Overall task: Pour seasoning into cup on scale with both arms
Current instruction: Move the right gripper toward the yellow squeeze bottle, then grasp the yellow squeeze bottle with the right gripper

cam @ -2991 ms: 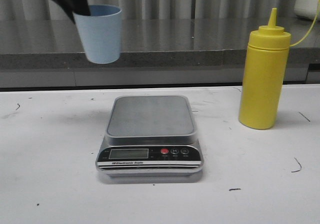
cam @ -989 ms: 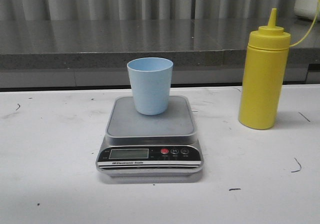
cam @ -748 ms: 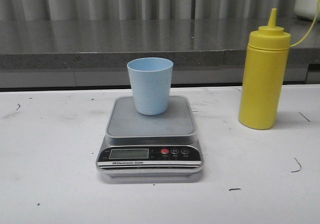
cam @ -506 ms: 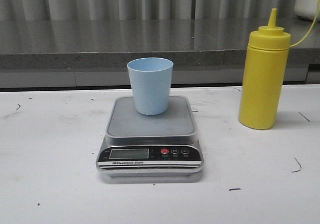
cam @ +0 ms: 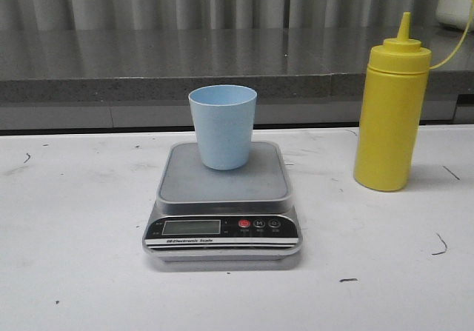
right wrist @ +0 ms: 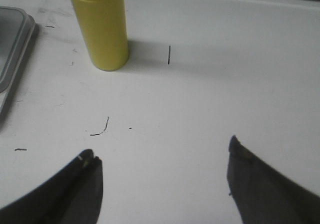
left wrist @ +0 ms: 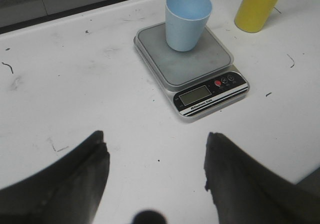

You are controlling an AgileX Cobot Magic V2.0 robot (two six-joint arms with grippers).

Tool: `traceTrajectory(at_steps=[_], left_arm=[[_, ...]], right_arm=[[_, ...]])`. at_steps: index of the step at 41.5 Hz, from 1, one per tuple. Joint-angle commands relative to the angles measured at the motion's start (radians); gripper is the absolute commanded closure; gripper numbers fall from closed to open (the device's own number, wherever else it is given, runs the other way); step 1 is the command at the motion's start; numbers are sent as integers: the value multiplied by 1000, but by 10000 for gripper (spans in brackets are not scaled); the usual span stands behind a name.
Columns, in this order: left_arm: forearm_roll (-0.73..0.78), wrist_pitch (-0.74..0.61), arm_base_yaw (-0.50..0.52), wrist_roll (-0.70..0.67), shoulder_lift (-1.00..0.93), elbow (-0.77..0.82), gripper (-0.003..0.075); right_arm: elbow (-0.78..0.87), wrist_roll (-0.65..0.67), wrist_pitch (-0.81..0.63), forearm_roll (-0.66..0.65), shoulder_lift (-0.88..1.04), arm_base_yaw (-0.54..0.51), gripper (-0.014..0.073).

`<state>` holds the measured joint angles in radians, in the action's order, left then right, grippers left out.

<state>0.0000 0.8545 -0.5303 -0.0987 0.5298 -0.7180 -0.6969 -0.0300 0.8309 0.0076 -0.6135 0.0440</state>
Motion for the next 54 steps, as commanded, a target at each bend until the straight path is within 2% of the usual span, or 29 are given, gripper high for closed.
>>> traceTrajectory(at_steps=[1,5,10,18,22,29,36,45,46,48,54], left_arm=[[0,-69,-7,-12,2,-25,300],[0,-69,-7,-12,2,-25,300],[0,-69,-7,-12,2,-25,300],[0,-69,-7,-12,2,-25,300],[0,-69,-7,-12,2,-25,300],[0,-69,-7,-12,2,-25,300],[0,-69,-7,-12,2,-25,300],[0,-69,-7,-12,2,-25,300],[0,-69,-7,-12,2,-25,300],[0,-69,-7,-12,2,-25,300],[0,-69,-7,-12,2,-25,300]], right_arm=[[-29,-37,-72,8,-7,29,8],[-29,-63,-82,8,-9,72,-71],[-29,-63,-107,14,-44,112,-70],[-16,-63,-216,136,-149,122,-70],[47,-63,-366,165,-197,122,-70],[233,-63,-738,219,-255,127,-70],[368,-59,-1079,229,-352,212,-70],[389,-42,-1370,229,-546,241,-70],[389,-40,-1396,229,-572,241,-15],[388,-24,-1453,224,-611,241,-15],[388,76,-1626,127,-743,241,-15]])
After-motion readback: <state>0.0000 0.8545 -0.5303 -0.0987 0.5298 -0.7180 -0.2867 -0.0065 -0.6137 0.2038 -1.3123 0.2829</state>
